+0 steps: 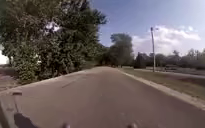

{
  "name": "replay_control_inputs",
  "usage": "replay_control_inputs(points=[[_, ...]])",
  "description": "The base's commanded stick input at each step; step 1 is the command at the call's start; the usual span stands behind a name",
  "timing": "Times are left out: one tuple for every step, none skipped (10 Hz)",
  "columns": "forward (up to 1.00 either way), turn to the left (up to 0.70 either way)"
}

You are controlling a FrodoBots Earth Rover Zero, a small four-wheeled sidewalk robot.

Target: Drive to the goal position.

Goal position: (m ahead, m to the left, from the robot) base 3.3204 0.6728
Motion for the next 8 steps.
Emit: replay_control_inputs(points=[[0.7, 0.35], [0.7, 0.35], [0.7, 0.3], [0.7, 0.08], [0.7, 0.0], [0.7, 0.0], [0.7, 0.0], [0.7, 0.0]])
